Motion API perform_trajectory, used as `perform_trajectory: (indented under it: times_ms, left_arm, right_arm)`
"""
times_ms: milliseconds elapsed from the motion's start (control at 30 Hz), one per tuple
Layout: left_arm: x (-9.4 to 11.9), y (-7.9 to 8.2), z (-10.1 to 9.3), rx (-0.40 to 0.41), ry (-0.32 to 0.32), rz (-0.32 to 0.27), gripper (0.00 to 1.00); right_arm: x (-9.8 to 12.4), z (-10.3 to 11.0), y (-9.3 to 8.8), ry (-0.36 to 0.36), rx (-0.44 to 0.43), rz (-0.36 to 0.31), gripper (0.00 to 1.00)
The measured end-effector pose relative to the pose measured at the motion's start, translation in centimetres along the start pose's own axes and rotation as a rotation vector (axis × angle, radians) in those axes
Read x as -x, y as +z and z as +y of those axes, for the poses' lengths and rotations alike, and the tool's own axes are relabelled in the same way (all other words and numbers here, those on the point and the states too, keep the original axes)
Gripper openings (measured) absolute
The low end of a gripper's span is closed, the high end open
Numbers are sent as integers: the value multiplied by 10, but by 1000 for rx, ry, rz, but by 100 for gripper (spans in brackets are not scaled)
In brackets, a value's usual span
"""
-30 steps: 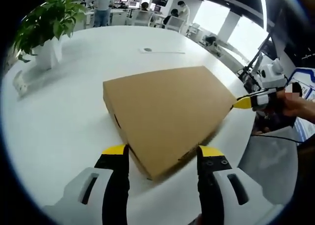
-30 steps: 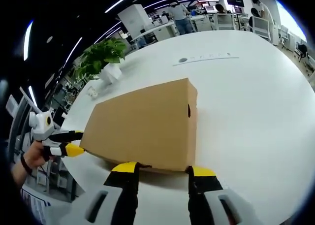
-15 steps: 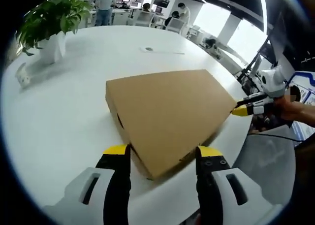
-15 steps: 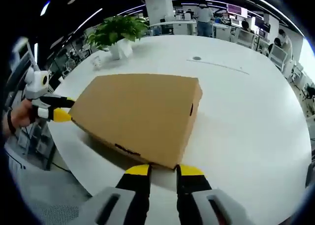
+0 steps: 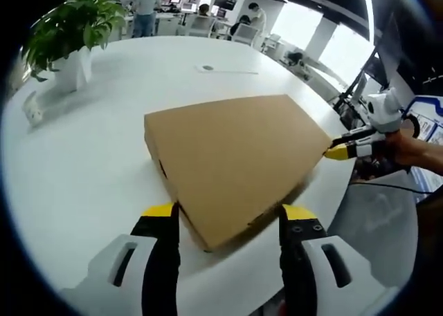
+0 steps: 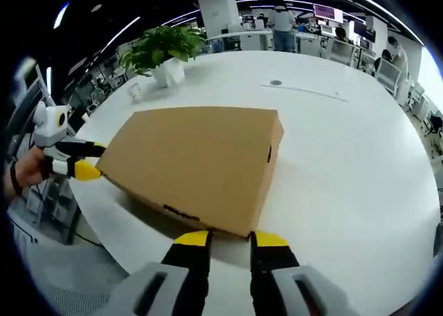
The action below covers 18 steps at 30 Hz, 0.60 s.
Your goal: Operate the shoe box by opening the lid, removing the specified soft item, and placing it in the target area until the item is outside and the box remains undamaged.
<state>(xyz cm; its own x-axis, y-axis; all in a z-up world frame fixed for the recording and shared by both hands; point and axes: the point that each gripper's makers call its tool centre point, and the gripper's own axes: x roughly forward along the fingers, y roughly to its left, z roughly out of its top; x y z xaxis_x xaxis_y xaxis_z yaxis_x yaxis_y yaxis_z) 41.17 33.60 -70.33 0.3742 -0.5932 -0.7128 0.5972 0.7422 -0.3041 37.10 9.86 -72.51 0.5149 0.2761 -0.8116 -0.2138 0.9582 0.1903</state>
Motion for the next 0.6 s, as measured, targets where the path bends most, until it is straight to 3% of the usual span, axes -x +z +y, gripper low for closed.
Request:
perform_trajectory:
  times_ms: [367, 467, 533, 600]
  left_arm:
    - [18, -21, -3, -7, 0, 3, 56]
    - [17, -21, -2, -15, -7, -22, 57]
    - [17, -21, -2, 0, 1, -44, 58]
    - [15, -24, -4, -3, 6, -49, 60]
  right_arm:
    - [3, 15, -10, 39, 28, -2, 18]
    - [3, 11, -10, 56, 67, -30, 17]
    - [2, 8, -10, 65, 145, -69, 15]
    - [1, 8, -14, 76, 106, -96, 16]
